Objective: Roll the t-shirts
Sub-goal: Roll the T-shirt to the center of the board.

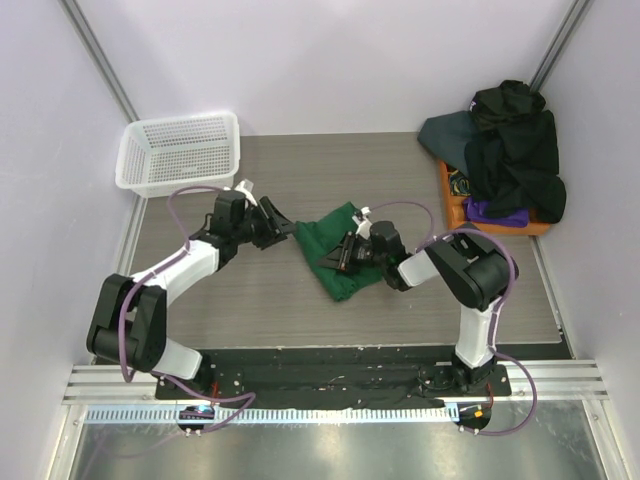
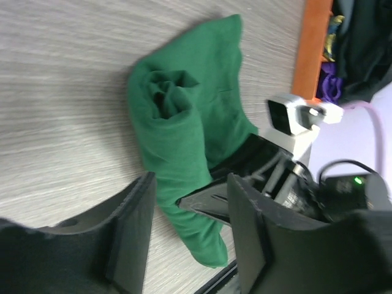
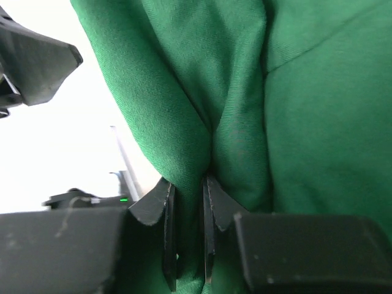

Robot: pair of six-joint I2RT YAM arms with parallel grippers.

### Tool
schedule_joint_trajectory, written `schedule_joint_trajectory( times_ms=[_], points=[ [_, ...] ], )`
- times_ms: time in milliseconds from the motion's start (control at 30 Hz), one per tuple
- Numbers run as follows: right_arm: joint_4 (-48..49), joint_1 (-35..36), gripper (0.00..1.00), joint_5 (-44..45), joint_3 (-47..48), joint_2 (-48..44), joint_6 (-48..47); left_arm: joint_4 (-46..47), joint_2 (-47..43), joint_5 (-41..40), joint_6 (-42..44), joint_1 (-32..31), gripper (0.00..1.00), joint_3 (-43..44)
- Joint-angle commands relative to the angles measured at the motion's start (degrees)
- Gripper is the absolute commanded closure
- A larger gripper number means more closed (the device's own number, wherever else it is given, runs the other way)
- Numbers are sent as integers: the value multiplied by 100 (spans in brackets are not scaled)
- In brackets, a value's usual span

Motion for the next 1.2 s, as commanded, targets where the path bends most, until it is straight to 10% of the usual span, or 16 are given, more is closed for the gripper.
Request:
schedule_joint_trajectory(
  times_ms=[0,867,1167],
  points=[
    [1690,-197,99,-740,-233,548,1184,564,161,171,11,-210,50,72],
    [2202,-812,99,-1276,-277,857,1783,1118,2192,40,-235,-975,60,1627],
    [929,-891,99,-1452,101,654,1177,1074,2148,-39,-226,-1090,60,1786]
  ],
)
